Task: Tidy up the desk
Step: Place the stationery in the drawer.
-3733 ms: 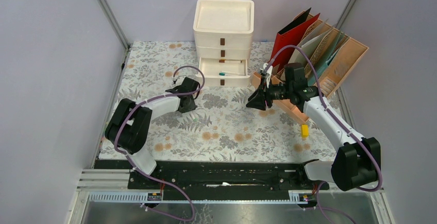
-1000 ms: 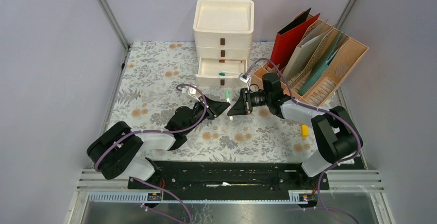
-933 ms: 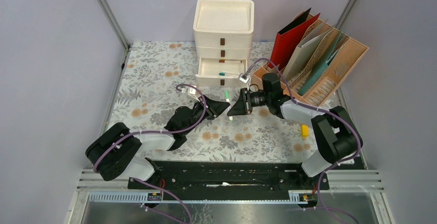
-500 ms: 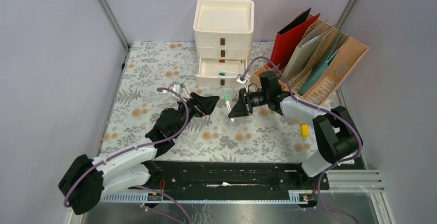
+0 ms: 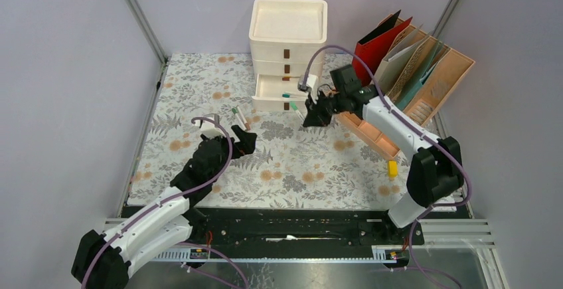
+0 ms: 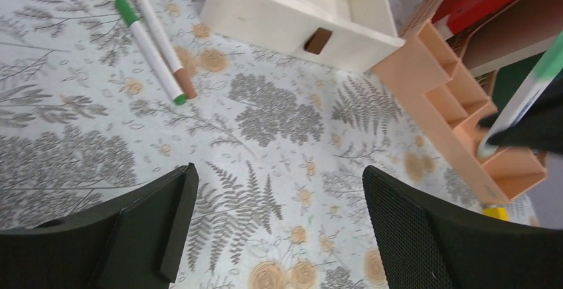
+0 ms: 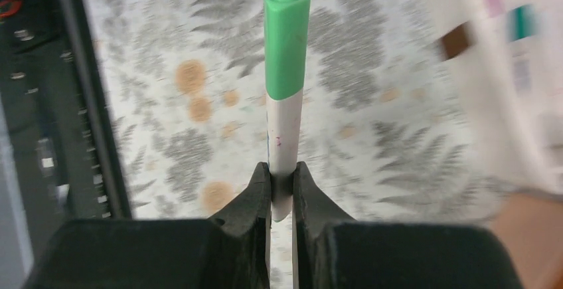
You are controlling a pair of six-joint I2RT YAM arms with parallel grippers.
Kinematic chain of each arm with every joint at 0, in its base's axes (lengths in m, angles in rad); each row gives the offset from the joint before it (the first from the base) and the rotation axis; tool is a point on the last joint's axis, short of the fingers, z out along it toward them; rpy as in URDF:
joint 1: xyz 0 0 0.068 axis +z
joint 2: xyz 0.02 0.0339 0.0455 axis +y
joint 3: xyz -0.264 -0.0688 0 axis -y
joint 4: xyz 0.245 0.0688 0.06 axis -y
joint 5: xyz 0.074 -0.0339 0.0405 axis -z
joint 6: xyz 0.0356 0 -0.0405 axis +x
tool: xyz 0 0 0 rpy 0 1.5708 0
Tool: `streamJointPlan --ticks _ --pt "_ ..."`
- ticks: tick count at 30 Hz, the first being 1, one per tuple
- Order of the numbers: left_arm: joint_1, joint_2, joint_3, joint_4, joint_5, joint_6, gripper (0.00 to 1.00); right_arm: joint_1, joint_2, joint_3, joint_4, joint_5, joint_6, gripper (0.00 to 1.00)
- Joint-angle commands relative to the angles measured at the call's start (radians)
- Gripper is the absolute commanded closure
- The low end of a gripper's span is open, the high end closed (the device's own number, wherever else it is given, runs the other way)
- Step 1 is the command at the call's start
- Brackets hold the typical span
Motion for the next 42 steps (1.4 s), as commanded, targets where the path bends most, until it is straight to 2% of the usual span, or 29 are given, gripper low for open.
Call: streamJointPlan --ticks 1,7,13,17,20,24,27,31,36,42 --pt "0.017 -0.043 -0.013 -0.068 -0.032 0.052 0.01 0.009 0.102 0.235 -0.185 0.238 -0.175 1.0" --pt "0.021 -0.062 -0.031 -0.083 -0.046 0.053 0.01 0.016 0.299 0.535 -0.247 0.459 -0.23 1.0" --pt "0.024 -0.066 -0.036 -0.084 -0.05 0.047 0.01 0.033 0.446 0.707 -0.227 0.659 -0.276 0.99" --pt "0.026 -0.064 -0.032 -0.087 -0.054 0.042 0.01 0.033 0.519 0.759 -0.169 0.714 -0.284 0.96" --pt "0.026 -0.063 -0.029 -0.094 -0.055 0.038 0.01 0.038 0.567 0.793 -0.161 0.731 -0.284 0.9" --pt "0.027 -0.065 -0.027 -0.097 -0.051 0.031 0.01 0.041 0.611 0.826 -0.159 0.746 -0.262 0.75" --pt "0.029 -0.066 -0.028 -0.093 -0.038 0.02 0.01 0.04 0.616 0.846 -0.159 0.744 -0.231 0.63" --pt "0.031 -0.065 -0.028 -0.078 -0.011 0.004 0.01 0.041 0.575 0.841 -0.164 0.703 -0.186 0.54" --pt "0.05 -0.045 -0.037 -0.033 0.054 -0.029 0.01 0.041 0.448 0.777 -0.202 0.561 -0.106 0.52" --pt "0.131 0.026 -0.03 0.036 0.178 -0.061 0.01 0.04 0.172 0.492 -0.228 0.268 -0.06 0.54"
